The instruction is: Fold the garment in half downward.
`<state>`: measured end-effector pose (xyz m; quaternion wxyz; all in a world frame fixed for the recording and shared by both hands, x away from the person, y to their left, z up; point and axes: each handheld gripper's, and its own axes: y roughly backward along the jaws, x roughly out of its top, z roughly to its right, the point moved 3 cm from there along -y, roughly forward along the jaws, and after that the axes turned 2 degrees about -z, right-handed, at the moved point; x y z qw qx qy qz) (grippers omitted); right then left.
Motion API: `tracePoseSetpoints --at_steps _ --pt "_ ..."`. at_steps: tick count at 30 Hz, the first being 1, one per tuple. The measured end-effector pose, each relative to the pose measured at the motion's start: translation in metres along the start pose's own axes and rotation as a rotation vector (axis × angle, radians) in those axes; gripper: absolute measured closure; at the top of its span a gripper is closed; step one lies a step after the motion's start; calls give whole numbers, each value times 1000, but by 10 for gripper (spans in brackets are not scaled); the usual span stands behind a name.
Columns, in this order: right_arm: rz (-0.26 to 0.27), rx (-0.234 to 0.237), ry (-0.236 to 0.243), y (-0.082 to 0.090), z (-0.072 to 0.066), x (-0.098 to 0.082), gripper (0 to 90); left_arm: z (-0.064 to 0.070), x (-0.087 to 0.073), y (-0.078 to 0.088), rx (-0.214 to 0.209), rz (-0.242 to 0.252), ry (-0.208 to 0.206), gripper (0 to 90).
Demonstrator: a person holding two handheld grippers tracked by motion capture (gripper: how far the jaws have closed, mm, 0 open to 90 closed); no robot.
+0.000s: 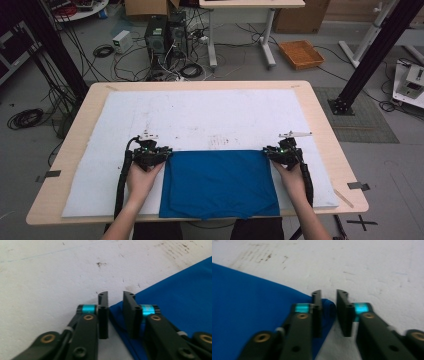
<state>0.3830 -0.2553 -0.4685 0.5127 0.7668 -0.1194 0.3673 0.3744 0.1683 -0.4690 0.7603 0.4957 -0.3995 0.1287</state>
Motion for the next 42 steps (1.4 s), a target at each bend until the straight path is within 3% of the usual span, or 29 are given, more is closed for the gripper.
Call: tracePoseSetpoints --at_steps 2,3,10,12,19,22,25,28,35,38,42 --pt "-2 5 -1 0 0 -1 829 2 -2 -1 -13 8 -6 848" --pt "1 7 22 1 -1 -1 858 2 -2 0 -17 7 -8 854" --pt "20 -3 77 0 1 7 871 -7 5 -4 -30 23 10 863" --pt "32 -13 92 -3 5 16 871 -9 10 -7 -17 22 1 863" --pt "47 -27 105 -13 15 43 871 -26 37 -17 1 50 45 862" --pt "50 -30 105 -19 18 49 871 -28 43 -22 23 39 21 862" --pt "45 -37 110 -25 20 52 871 -28 45 -24 38 38 5 862" --pt "45 -38 117 -29 21 54 871 -31 45 -25 38 40 18 862" --pt "47 -36 137 -31 19 59 866 -32 45 -25 49 43 6 861" --pt "45 -44 138 -30 18 59 788 -32 46 -24 56 46 -2 826" --pt "54 -50 141 -25 18 59 626 -29 50 -10 94 100 -39 632"
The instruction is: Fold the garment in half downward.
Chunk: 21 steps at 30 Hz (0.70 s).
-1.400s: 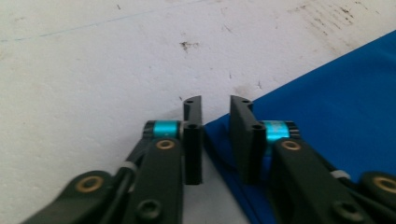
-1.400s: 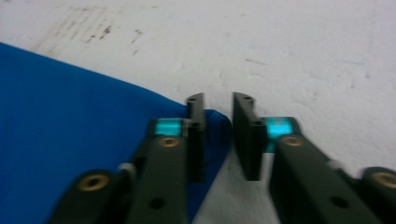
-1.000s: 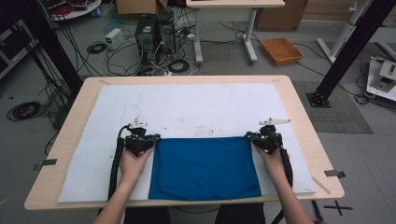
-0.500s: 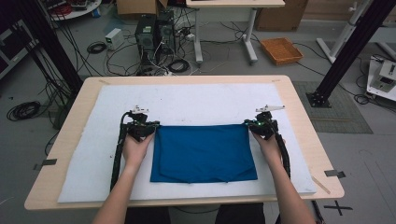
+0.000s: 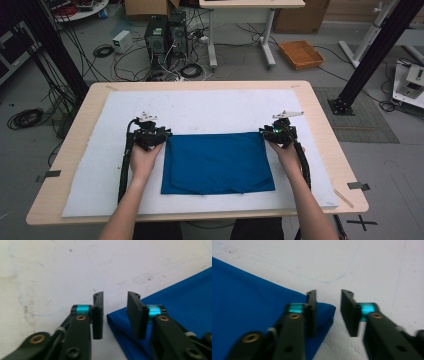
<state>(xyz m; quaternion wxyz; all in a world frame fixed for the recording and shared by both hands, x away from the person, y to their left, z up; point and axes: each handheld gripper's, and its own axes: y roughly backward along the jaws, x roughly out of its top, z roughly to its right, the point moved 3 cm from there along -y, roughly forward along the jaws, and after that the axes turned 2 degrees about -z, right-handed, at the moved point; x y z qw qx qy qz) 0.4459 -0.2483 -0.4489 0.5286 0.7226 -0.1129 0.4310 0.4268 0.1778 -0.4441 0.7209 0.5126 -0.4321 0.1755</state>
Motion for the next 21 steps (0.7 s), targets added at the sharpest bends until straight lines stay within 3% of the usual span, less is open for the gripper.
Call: tracePoseSetpoints --at_steps 2,6,10,15,21 --pt "16 7 12 5 -2 1 593 2 3 9 9 33 -25 548" --pt "41 15 16 16 -6 2 506 5 7 24 23 85 -66 467" --pt "103 27 18 37 -12 2 453 9 4 44 -15 105 -96 432" --pt "161 43 21 64 -19 -9 431 19 -13 66 -84 124 -120 423" --pt "216 103 -18 86 -16 -23 386 21 -29 87 -157 156 -110 390"
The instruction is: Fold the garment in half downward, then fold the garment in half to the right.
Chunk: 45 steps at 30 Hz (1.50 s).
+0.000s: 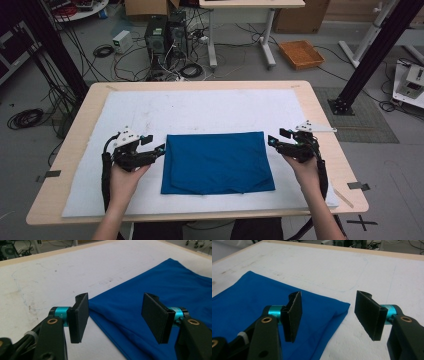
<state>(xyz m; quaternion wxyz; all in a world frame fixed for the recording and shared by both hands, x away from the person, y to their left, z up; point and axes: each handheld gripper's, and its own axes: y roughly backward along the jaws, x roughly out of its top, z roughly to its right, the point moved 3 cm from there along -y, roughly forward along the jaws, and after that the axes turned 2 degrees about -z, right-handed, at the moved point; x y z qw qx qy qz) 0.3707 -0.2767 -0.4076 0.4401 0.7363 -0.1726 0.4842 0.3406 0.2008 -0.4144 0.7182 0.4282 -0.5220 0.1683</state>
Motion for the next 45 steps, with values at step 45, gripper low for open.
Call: tracePoseSetpoints --at_steps 45 --pt "46 52 -35 20 19 -14 254 21 -50 24 -87 -152 283 362"
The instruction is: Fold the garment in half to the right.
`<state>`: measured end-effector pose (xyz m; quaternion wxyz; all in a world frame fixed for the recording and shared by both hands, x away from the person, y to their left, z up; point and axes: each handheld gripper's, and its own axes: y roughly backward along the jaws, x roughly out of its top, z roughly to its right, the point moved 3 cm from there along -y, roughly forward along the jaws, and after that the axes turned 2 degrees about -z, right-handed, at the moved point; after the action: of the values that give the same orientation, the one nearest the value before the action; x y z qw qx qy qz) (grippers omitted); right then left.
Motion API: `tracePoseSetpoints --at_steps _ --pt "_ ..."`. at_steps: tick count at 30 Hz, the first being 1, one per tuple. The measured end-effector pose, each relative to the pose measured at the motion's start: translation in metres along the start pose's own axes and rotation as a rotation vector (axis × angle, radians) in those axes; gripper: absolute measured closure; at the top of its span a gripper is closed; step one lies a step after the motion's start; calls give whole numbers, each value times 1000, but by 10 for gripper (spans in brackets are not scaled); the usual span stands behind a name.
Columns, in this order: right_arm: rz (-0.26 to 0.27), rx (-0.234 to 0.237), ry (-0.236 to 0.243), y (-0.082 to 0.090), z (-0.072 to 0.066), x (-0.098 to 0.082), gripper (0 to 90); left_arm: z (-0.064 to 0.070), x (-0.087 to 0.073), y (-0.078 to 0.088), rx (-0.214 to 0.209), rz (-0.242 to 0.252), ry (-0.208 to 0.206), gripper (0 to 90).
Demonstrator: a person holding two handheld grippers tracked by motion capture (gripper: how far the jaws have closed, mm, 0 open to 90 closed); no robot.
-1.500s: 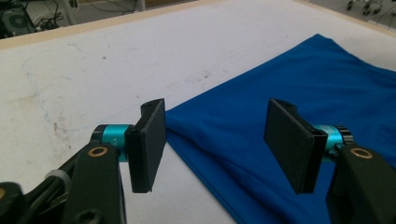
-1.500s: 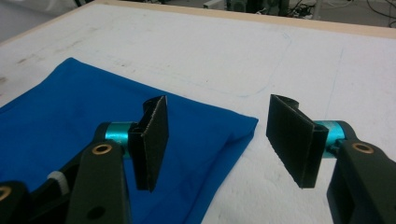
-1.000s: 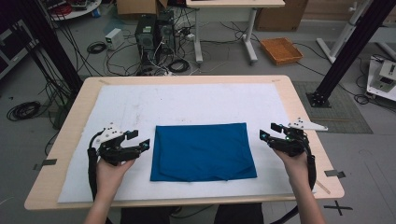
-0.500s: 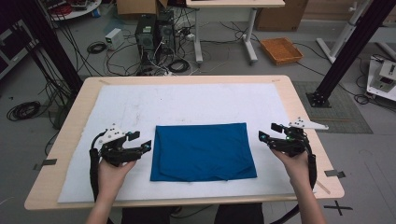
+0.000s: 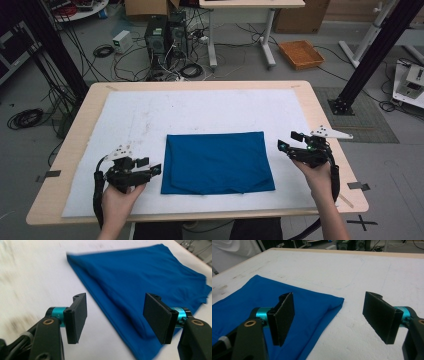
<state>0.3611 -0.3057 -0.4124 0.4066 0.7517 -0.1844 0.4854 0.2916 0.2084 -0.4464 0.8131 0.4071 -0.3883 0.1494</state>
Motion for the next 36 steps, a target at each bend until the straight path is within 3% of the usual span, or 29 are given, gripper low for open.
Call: tracePoseSetpoints --at_steps 3,6,13,19,26,31,36 --pt "1 2 0 0 -1 0 255 1 -16 -1 -53 -39 72 366" --pt "8 1 2 0 -2 1 256 2 -26 -1 -76 -45 130 373" --pt "22 5 2 2 -4 3 258 10 -29 -11 -81 -65 169 445" --pt "23 12 9 0 -8 4 259 23 -25 -25 -63 -72 166 498" --pt "12 34 32 -9 -21 6 260 30 -21 -36 -47 -69 157 554" --pt "-7 66 55 -24 -39 11 269 33 -20 -39 -6 -71 133 658" --pt "-42 110 86 -51 -65 18 343 35 -21 -40 51 -61 104 764"
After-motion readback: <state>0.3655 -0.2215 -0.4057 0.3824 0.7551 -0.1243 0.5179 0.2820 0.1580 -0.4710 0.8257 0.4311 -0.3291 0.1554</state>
